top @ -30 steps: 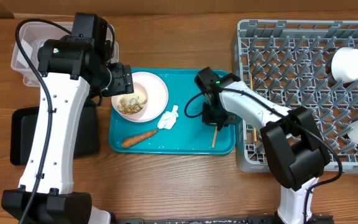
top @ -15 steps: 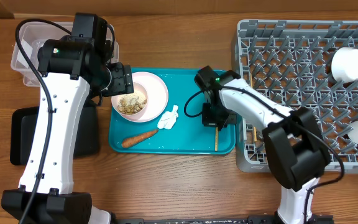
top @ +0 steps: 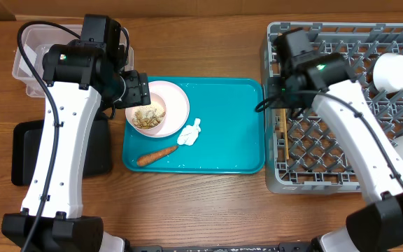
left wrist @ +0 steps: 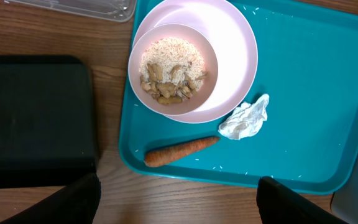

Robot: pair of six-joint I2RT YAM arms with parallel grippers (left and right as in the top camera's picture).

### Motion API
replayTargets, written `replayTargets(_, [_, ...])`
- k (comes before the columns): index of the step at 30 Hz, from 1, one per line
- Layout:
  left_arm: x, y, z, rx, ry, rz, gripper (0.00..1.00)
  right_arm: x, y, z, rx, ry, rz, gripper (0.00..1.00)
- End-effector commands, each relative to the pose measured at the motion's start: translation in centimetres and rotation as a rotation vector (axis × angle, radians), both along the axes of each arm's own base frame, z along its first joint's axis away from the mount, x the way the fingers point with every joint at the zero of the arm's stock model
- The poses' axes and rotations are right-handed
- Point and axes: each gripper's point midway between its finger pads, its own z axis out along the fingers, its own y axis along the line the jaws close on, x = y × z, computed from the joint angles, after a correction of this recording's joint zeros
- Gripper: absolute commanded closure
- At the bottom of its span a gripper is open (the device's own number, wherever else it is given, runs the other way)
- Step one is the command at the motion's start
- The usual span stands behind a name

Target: Sort waste into correct bins and load items into the dishwasher

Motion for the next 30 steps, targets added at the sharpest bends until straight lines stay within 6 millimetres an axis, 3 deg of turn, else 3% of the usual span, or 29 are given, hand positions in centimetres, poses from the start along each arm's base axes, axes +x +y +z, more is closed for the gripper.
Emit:
replayTargets(1, [0.2,-0.1,0.0,0.004,-0.006,0.000,0.18,-0.8,-2.4,-2.7,-0.063,0.083,0.022,0.96])
replayTargets(5, [0.2,-0.1,0.0,0.003,-0.005,0.002,0.18,-1.6,-3.2,-5.1,-0.062,0.125,0.003,0.96])
replayTargets(10, [0.2,-0.1,0.0,0.003,-0.005,0.002,0.18,-2.3,-1.7,-7.0,0.015,0.154,0.051,0.90])
replayTargets(20, [0.2,-0.2,0.0,0.002,-0.005,0.001,0.17,-2.3,-1.6,-6.9,0.024,0.151,0.044,0.73])
replayTargets(23, [0.2,-0.7,0.1,-0.025,-0.005,-0.008,0.17,-1.9,-2.0,-5.3,0.027,0.101,0.007,0.70])
replayTargets(26, [0.6,-1.6,0.3,-0.048,-0.026,-0.027,0.16,-0.9,-3.2,-1.2,0.041,-0.029,-0.052,0.63])
replayTargets(30, [1.3,-3.2,0.3,-0.051,-0.061,-0.074,0.16,-0.6,-5.9,2.7,0.073,-0.144,-0.145,0.41])
